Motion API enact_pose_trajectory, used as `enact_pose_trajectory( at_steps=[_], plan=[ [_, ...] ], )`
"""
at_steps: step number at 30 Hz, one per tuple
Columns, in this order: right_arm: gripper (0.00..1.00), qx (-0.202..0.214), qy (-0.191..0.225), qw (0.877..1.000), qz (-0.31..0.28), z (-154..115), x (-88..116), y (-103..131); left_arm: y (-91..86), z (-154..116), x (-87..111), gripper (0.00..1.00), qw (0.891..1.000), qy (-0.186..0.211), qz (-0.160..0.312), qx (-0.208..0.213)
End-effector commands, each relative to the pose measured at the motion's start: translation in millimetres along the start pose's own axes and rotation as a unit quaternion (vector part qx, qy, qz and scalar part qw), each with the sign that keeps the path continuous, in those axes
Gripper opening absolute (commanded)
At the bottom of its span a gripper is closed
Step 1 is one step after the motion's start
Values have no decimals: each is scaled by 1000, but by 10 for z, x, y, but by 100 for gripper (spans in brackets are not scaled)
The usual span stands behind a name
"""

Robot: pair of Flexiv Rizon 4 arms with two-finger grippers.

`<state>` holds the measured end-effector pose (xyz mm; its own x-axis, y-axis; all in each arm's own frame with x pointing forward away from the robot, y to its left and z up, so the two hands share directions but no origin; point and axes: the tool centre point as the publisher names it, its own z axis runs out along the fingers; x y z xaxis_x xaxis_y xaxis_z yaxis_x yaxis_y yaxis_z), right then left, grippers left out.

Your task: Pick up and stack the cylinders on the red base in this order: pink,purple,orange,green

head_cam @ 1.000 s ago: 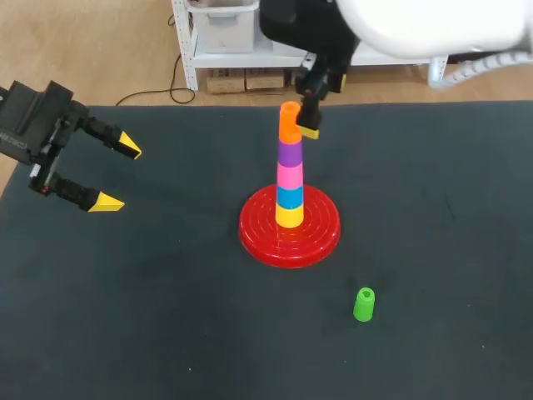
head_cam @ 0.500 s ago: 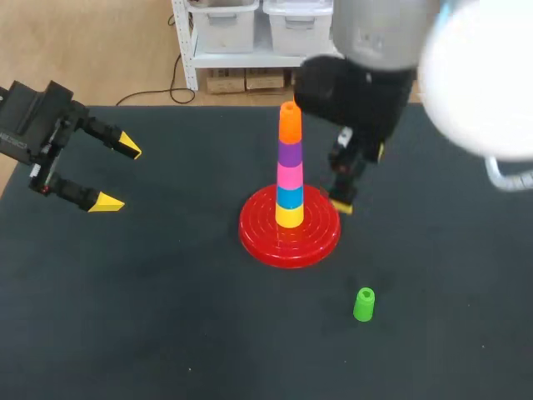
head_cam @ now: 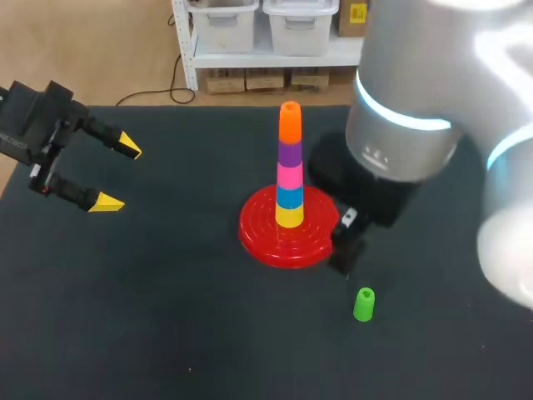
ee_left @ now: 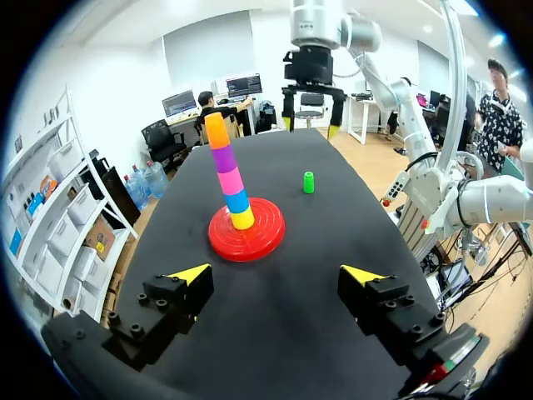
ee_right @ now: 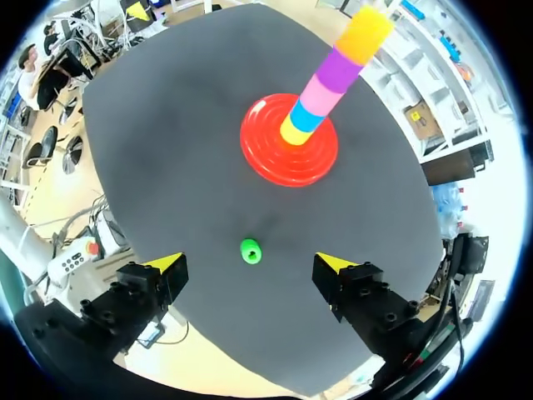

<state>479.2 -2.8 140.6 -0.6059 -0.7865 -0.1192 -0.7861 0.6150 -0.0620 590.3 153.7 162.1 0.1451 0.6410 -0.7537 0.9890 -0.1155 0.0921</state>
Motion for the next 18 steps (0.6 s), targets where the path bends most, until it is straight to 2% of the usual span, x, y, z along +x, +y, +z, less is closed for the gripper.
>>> enact_pose_trajectory(
  at_steps=[1,18],
  plan=[
    [100,1,-55,998,5,190,35,27,-9,5,12,100,1000,-1,2,-2],
    [100,-25,17,1000,9,649,141,31,-9,5,12,100,1000,-1,2,-2]
  ],
)
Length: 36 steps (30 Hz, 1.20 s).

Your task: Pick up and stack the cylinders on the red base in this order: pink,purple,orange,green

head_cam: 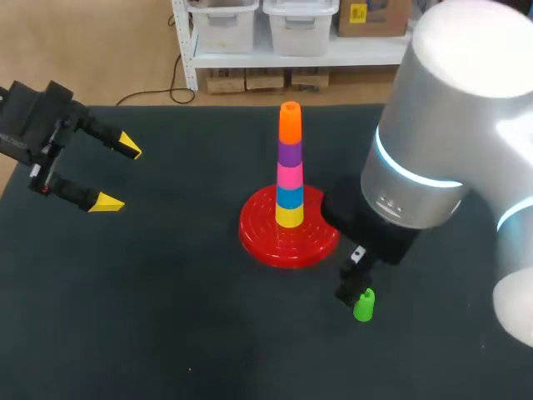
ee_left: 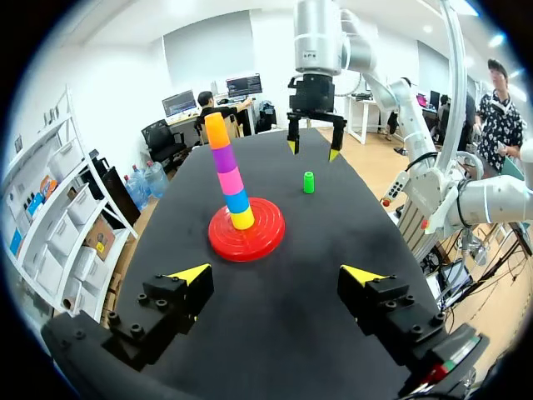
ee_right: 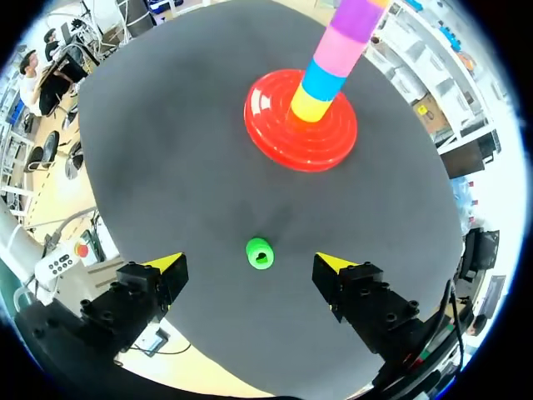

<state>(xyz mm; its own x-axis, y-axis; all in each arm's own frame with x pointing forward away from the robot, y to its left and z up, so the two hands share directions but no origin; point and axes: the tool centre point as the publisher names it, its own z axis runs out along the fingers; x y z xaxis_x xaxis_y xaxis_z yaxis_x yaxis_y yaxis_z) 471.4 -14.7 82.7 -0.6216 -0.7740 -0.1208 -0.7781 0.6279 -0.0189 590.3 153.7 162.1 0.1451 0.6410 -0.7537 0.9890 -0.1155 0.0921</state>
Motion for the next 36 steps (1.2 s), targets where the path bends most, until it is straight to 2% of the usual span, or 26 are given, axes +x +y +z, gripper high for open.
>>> enact_pose_trajectory(
  at_steps=[1,15,26,36],
  plan=[
    [100,-4,20,1000,-1,115,-62,9,-9,5,12,100,1000,-1,2,-2],
    [100,2,60,998,9,372,69,-12,-9,5,12,100,1000,-1,2,-2],
    [100,13,55,998,21,607,189,-78,-9,5,12,100,1000,-1,2,-2],
    [100,-1,58,998,37,740,208,-116,-9,5,12,100,1000,-1,2,-2]
  ],
)
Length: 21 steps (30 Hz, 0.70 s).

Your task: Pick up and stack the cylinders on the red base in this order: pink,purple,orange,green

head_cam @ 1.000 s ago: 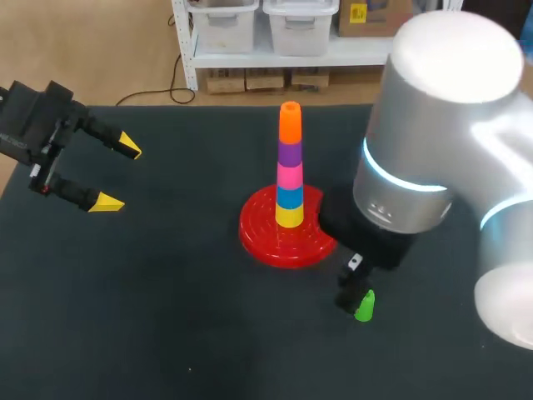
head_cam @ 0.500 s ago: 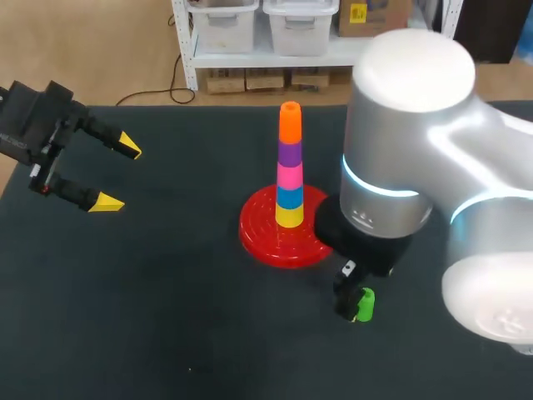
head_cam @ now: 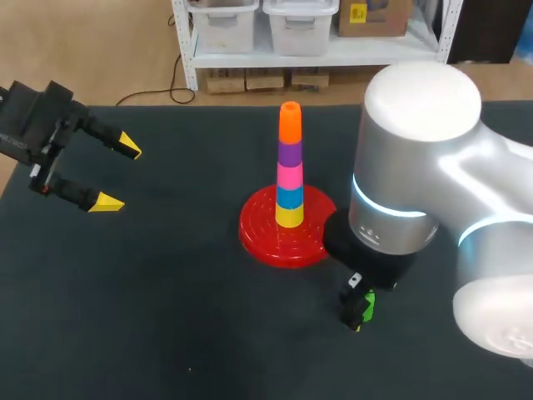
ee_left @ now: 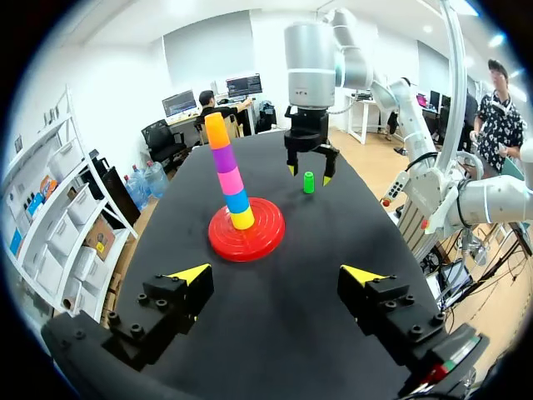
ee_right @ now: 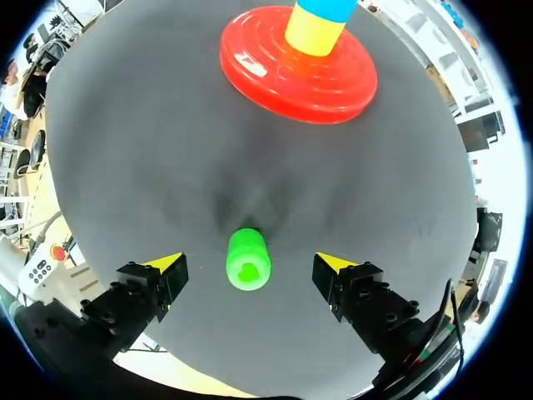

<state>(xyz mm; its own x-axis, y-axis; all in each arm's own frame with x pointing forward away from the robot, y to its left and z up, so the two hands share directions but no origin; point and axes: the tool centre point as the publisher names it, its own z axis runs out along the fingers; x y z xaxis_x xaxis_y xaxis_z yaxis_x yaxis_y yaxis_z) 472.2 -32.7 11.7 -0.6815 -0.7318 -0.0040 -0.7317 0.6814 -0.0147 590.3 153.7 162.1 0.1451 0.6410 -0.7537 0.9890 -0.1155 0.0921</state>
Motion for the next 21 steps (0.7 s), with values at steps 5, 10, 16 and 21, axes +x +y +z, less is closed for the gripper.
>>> enact_pose_trajectory(
  at_steps=[5,10,16,21],
  plan=[
    [100,-4,2,1000,-7,73,-68,28,-9,5,12,100,1000,-1,2,-2],
    [100,-4,4,1000,-6,105,-83,17,-9,5,12,100,1000,-1,2,-2],
    [100,-1,8,1000,-6,114,-76,1,-9,5,12,100,1000,-1,2,-2],
    [100,0,12,1000,-4,119,-64,-6,-9,5,12,100,1000,-1,2,-2]
  ],
)
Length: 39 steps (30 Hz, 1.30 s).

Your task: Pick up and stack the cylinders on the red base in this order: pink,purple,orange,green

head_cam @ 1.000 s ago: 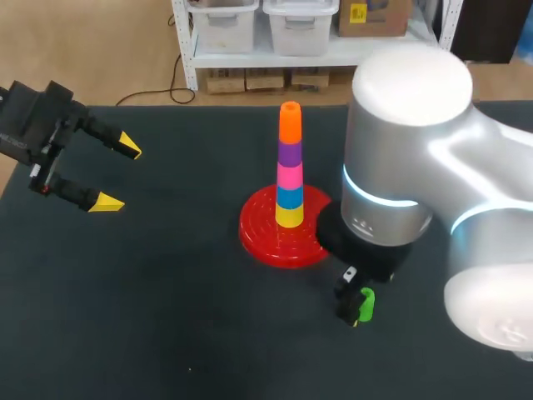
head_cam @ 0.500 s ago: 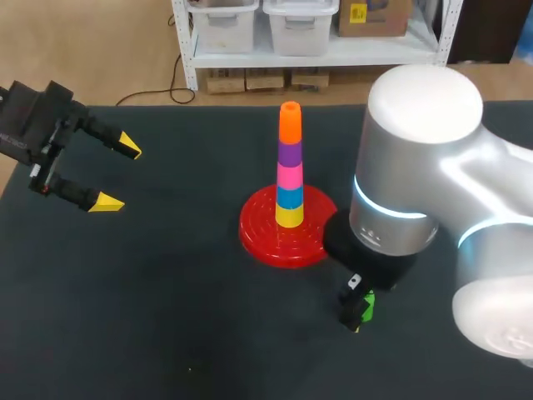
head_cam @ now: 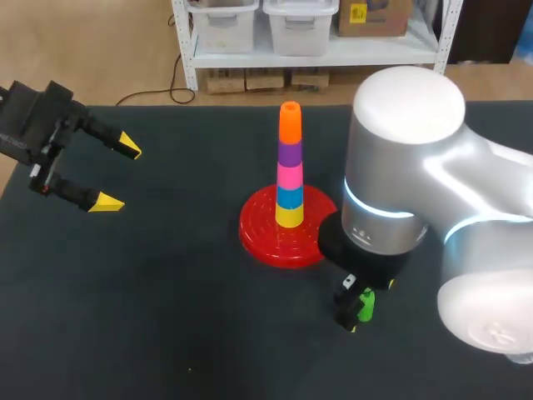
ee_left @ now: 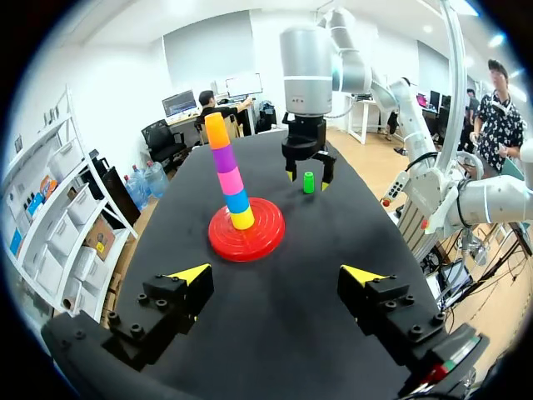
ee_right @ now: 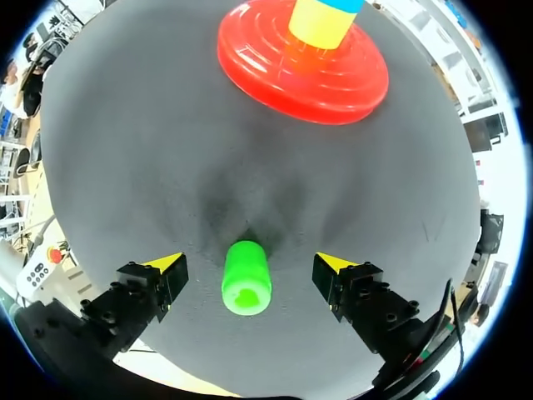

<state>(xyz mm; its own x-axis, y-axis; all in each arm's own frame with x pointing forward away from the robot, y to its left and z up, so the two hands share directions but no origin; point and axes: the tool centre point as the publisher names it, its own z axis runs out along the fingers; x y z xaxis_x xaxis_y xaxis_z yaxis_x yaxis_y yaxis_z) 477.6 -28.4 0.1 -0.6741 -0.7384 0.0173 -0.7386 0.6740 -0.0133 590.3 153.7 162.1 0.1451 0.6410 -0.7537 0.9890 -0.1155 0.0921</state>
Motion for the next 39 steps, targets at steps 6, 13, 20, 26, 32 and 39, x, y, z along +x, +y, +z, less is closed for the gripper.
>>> enact_pose_trajectory(
  at_steps=[6,13,20,26,32,39],
  plan=[
    [100,0,6,1000,4,20,31,3,-9,5,12,100,1000,-1,2,-2],
    [99,0,6,1000,5,15,27,-7,-9,5,12,100,1000,-1,2,-2],
    [0,0,6,1000,3,34,17,-13,-9,5,12,100,1000,-1,2,-2],
    [0,0,5,1000,2,22,9,-3,-9,5,12,100,1000,-1,2,-2],
    [0,-1,7,1000,3,24,14,-2,-9,5,12,100,1000,-1,2,-2],
    [0,2,4,1000,3,-43,21,-29,-9,5,12,100,1000,-1,2,-2]
  ],
)
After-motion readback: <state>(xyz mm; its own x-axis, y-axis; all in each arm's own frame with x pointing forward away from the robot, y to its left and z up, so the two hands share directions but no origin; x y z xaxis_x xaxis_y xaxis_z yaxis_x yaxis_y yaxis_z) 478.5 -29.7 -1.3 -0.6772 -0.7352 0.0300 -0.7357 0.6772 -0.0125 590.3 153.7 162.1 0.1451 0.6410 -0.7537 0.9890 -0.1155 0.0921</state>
